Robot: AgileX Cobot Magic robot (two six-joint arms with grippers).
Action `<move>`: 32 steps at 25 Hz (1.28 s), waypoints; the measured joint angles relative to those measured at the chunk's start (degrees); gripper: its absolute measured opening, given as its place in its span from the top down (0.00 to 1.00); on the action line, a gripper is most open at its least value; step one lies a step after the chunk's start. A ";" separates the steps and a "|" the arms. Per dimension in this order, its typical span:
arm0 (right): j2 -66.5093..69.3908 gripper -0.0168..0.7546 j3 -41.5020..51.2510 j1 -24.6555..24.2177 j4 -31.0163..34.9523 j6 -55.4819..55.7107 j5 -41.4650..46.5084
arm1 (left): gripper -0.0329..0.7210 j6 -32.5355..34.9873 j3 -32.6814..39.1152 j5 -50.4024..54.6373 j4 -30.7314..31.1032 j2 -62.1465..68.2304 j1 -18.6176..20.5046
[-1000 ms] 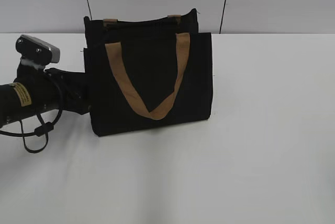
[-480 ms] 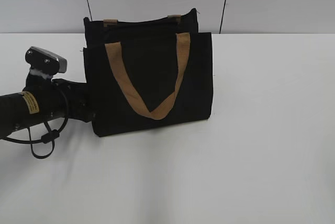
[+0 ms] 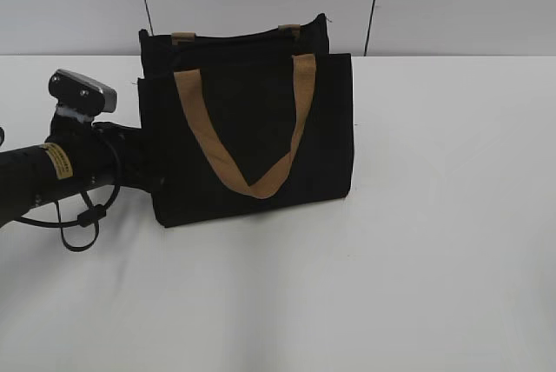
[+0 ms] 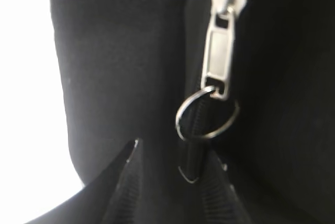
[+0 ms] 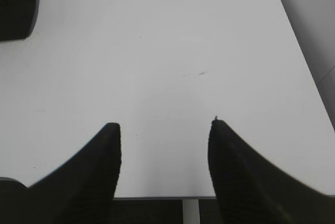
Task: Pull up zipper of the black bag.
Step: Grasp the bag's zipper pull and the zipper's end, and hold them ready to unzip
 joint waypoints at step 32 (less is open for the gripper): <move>0.00 0.45 0.00 0.00 0.00 0.00 0.00 | 0.93 -4.30 0.05 18.78 -3.35 -32.10 -1.60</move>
